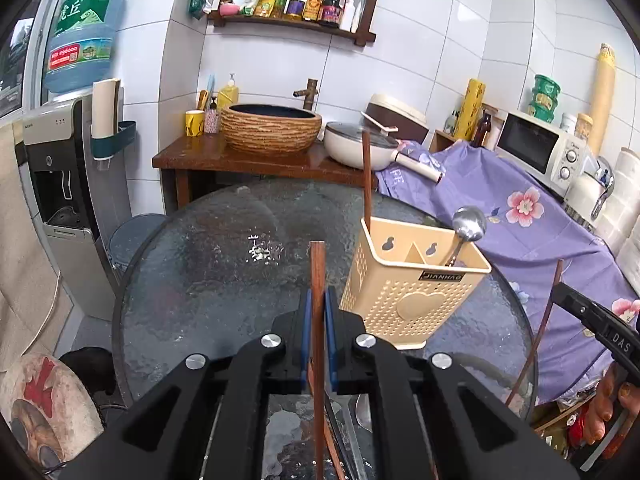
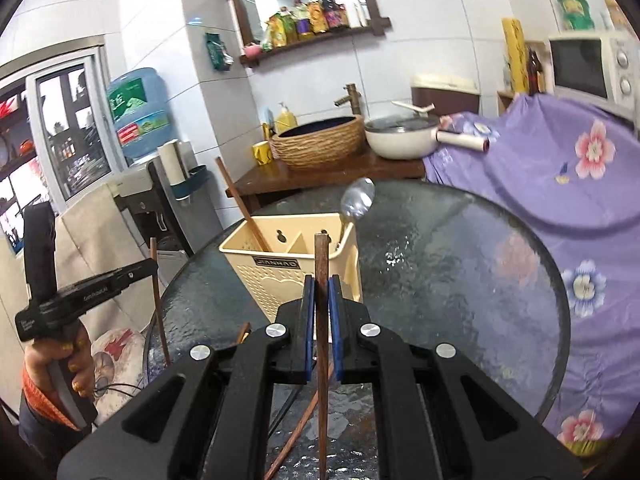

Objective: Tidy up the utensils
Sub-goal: 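Lift both held chopsticks and carry them above the cream holder, then lower the left tool's chopstick into the holder while the right tool lowers and releases its chopstick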

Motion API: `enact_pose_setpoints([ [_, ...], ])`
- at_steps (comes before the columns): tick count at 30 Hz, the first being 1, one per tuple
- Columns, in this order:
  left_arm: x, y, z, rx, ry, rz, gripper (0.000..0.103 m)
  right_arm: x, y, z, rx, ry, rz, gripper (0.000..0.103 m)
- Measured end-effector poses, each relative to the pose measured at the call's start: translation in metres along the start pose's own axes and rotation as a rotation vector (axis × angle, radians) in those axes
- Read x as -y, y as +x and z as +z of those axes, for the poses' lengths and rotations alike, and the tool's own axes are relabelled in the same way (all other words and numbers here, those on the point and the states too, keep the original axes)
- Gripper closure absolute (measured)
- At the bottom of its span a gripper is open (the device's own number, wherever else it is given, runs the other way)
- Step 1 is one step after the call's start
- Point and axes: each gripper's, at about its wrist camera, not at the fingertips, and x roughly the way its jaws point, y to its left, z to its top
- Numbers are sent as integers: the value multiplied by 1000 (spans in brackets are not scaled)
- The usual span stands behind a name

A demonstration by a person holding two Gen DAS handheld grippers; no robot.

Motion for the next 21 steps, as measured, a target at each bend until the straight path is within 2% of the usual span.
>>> enact_pose_setpoints([
  [13, 0, -22, 7, 48, 8, -9, 96, -5, -11, 9, 10, -14, 19, 95],
  [21, 4, -41, 22, 101, 18, -22, 96, -15, -22, 21, 38, -72, 15, 95],
])
